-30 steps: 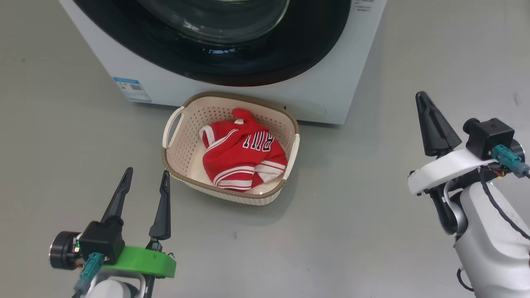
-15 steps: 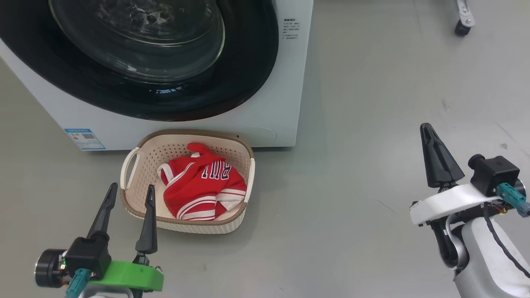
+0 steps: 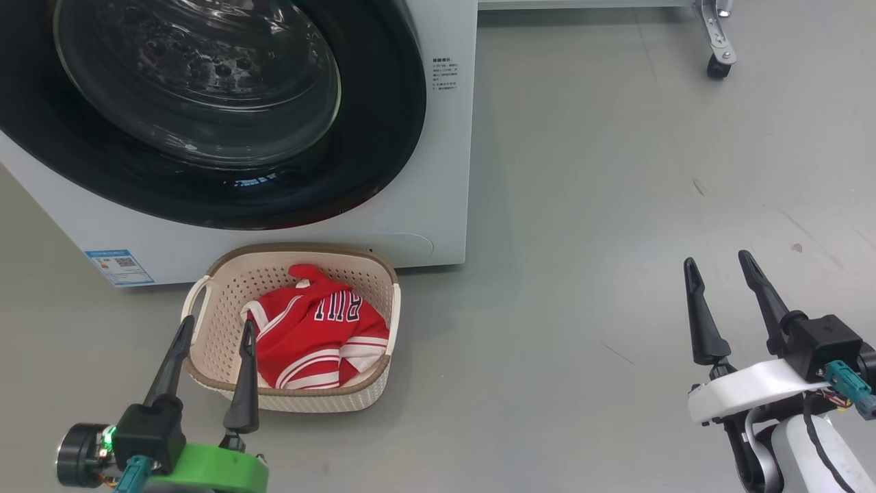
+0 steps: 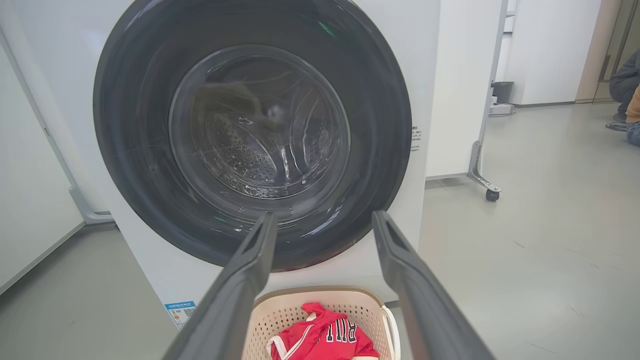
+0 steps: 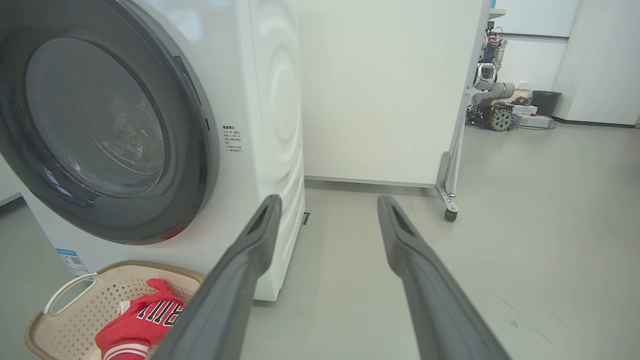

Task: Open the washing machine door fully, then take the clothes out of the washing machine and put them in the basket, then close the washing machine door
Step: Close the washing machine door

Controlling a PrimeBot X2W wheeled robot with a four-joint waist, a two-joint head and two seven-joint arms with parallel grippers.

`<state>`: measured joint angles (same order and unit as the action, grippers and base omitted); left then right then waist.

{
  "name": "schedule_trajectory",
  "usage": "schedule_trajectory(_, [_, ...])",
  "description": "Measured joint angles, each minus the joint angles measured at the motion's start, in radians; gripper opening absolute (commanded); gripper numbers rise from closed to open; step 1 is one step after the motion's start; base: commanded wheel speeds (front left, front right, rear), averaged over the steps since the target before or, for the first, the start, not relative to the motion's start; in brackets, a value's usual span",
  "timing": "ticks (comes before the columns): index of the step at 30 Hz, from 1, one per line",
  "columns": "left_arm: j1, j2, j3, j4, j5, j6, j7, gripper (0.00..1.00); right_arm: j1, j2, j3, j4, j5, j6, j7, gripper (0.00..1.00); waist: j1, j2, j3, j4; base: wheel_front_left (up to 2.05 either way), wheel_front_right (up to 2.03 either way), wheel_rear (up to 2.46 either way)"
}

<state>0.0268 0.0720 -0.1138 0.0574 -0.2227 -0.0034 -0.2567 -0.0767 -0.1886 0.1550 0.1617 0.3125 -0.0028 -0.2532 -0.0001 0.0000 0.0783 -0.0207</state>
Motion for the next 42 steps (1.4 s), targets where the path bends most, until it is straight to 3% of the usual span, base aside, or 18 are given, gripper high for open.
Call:
schedule_trajectory(26, [0.004, -0.011, 0.007, 0.023, 0.035, -0.012, 0.000, 1.00, 0.079, 0.059, -0.050, -0.085, -0.026, 0.002, 0.000, 1.00, 0.0000, 0.0000, 0.013, -0.014, 0.00, 0.00, 0.00])
schedule_trajectory(42, [0.004, -0.014, -0.006, 0.042, 0.066, -0.033, 0.000, 1.00, 0.091, 0.080, -0.075, -0.093, -0.043, 0.028, 0.000, 1.00, 0.0000, 0.0000, 0.023, -0.014, 0.00, 0.00, 0.00])
